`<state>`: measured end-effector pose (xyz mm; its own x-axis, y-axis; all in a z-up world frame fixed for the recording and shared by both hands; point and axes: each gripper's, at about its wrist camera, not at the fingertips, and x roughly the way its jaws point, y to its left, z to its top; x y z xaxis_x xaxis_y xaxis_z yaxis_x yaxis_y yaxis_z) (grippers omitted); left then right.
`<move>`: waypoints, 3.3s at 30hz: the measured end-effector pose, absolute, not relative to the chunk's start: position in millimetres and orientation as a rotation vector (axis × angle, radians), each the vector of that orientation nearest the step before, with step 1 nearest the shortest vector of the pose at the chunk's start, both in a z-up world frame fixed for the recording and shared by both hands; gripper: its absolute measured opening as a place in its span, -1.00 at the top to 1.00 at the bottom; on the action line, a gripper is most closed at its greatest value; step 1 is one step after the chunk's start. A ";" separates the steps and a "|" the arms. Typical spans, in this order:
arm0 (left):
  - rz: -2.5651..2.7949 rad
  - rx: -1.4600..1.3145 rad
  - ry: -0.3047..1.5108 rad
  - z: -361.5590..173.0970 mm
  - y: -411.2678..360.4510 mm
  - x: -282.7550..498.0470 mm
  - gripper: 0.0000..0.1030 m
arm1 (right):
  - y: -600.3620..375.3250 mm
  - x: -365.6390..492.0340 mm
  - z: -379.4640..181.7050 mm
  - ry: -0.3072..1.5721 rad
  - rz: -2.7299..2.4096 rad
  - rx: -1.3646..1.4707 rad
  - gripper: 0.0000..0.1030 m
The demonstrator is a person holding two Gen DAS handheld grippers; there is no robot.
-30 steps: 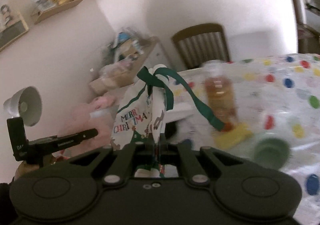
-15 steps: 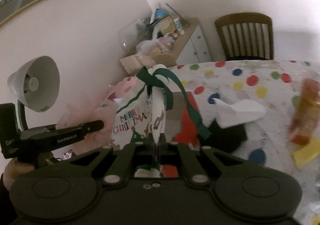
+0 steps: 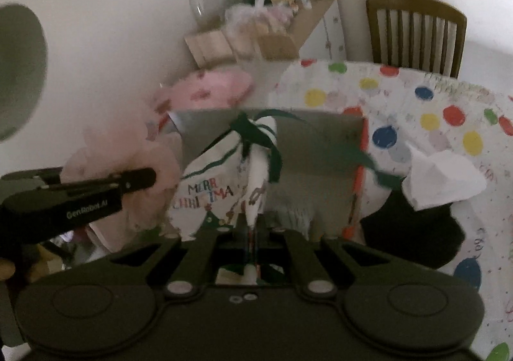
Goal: Organize soft objects
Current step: 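Carry the pink puff and gift bag with both tools into the red-and-white box, then open both tools to drop the puff and gift bag inside the box, then withdraw both tools from the box back over the table, then grasp the clear plastic bag with the right tool while the left tool grasps the black cloth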
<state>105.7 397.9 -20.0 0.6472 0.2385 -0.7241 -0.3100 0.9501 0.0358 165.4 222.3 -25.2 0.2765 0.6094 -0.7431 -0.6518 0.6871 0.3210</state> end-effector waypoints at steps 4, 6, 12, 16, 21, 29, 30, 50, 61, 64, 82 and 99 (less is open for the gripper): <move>0.303 -0.115 0.827 -31.4 404.7 112.9 0.57 | 234.6 162.9 -38.3 0.974 0.822 -0.136 0.95; 0.297 -0.125 0.830 -35.4 406.0 116.3 0.57 | 238.1 162.8 -44.0 0.969 0.807 -0.172 0.95; 0.271 -0.152 0.867 -50.2 410.3 130.6 0.54 | 247.8 164.4 -50.1 0.952 0.788 -0.259 0.94; 0.262 -0.158 0.892 -58.9 409.7 135.2 0.49 | 246.6 162.2 -48.1 0.955 0.798 -0.261 0.79; 0.267 -0.134 0.893 -60.6 403.6 136.2 0.20 | 245.1 161.9 -44.1 0.962 0.822 -0.270 0.65; 0.300 -0.124 0.886 -58.5 394.8 128.2 -0.38 | 231.6 157.7 -32.7 0.954 0.849 -0.220 0.39; 0.299 -0.126 0.883 -57.7 393.4 126.0 -0.44 | 229.6 156.7 -31.0 0.949 0.853 -0.217 0.37; 0.309 -0.231 0.751 -6.1 347.5 68.6 -0.69 | 128.2 127.6 18.6 0.817 0.931 -0.099 -0.69; 0.239 -0.282 0.650 16.6 295.4 51.3 -1.00 | 18.3 129.4 34.7 0.771 0.851 -0.036 -0.79; 0.211 -0.277 0.643 16.0 270.9 56.7 -1.00 | -9.8 131.4 35.3 0.770 0.807 -0.054 -0.85; 0.072 -0.204 0.705 -37.1 138.2 132.5 -1.00 | -154.4 200.3 18.7 0.824 0.550 -0.029 -0.87; 0.207 0.046 0.748 -102.7 115.5 202.2 -0.98 | -144.2 307.5 -63.0 1.068 0.456 -0.011 -0.50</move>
